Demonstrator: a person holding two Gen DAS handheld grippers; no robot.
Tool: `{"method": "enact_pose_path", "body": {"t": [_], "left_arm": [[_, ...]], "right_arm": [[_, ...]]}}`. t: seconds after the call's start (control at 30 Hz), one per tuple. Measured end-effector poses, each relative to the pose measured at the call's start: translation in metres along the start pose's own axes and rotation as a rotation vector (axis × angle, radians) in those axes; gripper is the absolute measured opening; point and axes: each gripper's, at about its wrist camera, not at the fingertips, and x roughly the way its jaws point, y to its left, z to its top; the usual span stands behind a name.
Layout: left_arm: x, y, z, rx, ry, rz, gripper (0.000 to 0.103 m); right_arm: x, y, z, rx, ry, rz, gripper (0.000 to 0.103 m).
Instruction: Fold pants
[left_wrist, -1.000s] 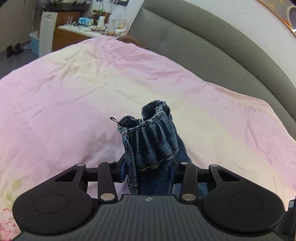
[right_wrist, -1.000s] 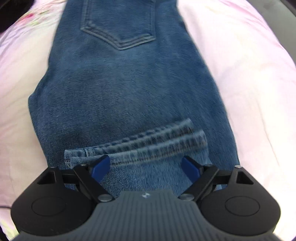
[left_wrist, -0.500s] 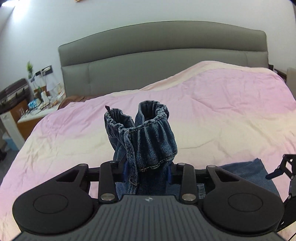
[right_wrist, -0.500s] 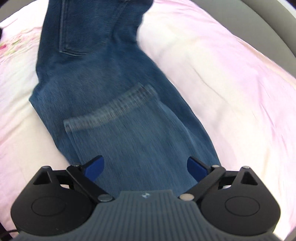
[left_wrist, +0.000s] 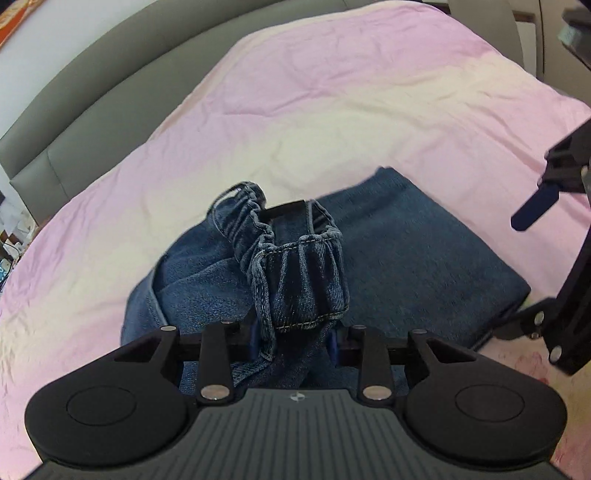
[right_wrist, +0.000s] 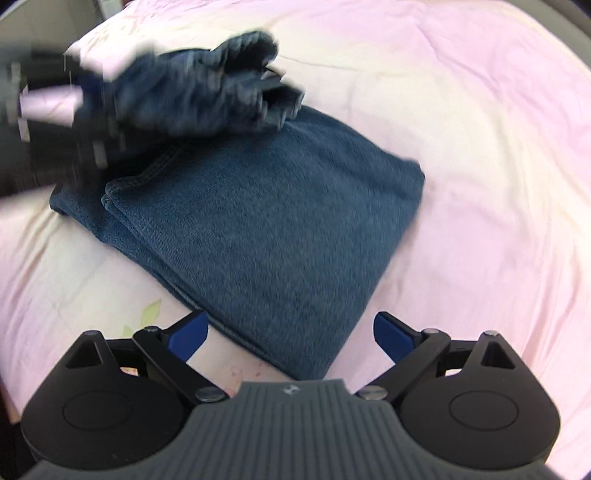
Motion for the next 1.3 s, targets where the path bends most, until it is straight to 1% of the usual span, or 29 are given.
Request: {"method": "enact_pose_path", "body": {"t": [0.07,0.1,0.13,0.17,0.2,0.23,0.27,0.3,0.33,0.43,0.53,0.63,0.7,0.8,0.93,1.0,1.1,1.13,1.17,1.2,1.23,1.27,1.3], "left_arm": [[0.008,-0.002,-0.01,0.005,0.022,-0.028,0.043],[0.011,0.0,-0.013,0.005,0.018,-0.041,0.043],[0.009,0.002,-0.015,0.0,0.003,-0.059,0.049],[0.006,0.003,-0.014,-0.017,-0.011,-0.078,0.057],[0.004,0.01,-0.015,-0.045,-0.024,-0.114,0.065],[-0.002,0.02,-0.015,-0.096,-0.046,-0.172,0.078],[-0.009,0.028,-0.016,-0.144,-0.062,-0.233,0.08],[-0.012,0.037,-0.017,-0.175,-0.062,-0.267,0.08],[-0.016,0.045,-0.019,-0.189,-0.062,-0.276,0.08],[-0.029,0.058,-0.035,-0.155,-0.071,-0.241,0.08],[-0.039,0.073,-0.055,-0.122,-0.057,-0.182,0.08],[-0.042,0.09,-0.076,-0.116,-0.029,-0.133,0.081],[-0.044,0.105,-0.094,-0.134,-0.011,-0.12,0.082],[-0.043,0.122,-0.121,-0.173,0.016,-0.093,0.083],[-0.029,0.139,-0.143,-0.249,0.054,-0.1,0.083],[-0.023,0.147,-0.151,-0.304,0.055,-0.111,0.083],[-0.015,0.157,-0.159,-0.393,0.069,-0.158,0.083],[-0.012,0.16,-0.162,-0.423,0.074,-0.169,0.081],[-0.008,0.163,-0.163,-0.453,0.08,-0.18,0.08],[-0.004,0.166,-0.165,-0.478,0.085,-0.194,0.078],[-0.003,0.169,-0.167,-0.503,0.087,-0.208,0.07],[-0.001,0.172,-0.169,-0.531,0.084,-0.22,0.06],[0.0,0.176,-0.171,-0.553,0.08,-0.233,0.055]], "right_arm": [[0.002,-0.002,-0.006,0.031,-0.001,0.019,0.092],[0.005,0.0,-0.007,0.039,-0.006,0.023,0.092],[0.005,0.002,-0.009,0.04,-0.008,0.025,0.092],[0.005,0.005,-0.009,0.033,-0.012,0.025,0.092],[0.003,0.008,-0.009,0.022,-0.021,0.021,0.092],[0.0,0.011,-0.008,0.014,-0.034,0.015,0.092],[-0.003,0.013,-0.007,0.013,-0.049,0.014,0.092],[-0.009,0.015,-0.005,0.018,-0.065,0.015,0.092],[-0.015,0.017,-0.001,0.029,-0.081,0.021,0.092],[-0.027,0.019,0.01,0.073,-0.125,0.059,0.091],[-0.034,0.027,0.023,0.101,-0.168,0.106,0.085],[-0.035,0.037,0.039,0.141,-0.194,0.151,0.079],[-0.028,0.041,0.052,0.17,-0.205,0.157,0.078],[-0.02,0.046,0.07,0.226,-0.208,0.165,0.074],[-0.001,0.045,0.089,0.289,-0.193,0.159,0.072],[0.009,0.043,0.096,0.328,-0.182,0.16,0.071],[0.022,0.04,0.102,0.402,-0.149,0.18,0.06],[0.027,0.04,0.103,0.422,-0.135,0.189,0.05],[0.031,0.041,0.104,0.439,-0.124,0.205,0.035],[0.031,0.043,0.106,0.448,-0.12,0.218,0.03],[0.028,0.048,0.107,0.434,-0.128,0.197,0.029],[0.021,0.055,0.11,0.396,-0.148,0.175,0.024],[0.009,0.063,0.113,0.351,-0.179,0.164,0.021]]}}
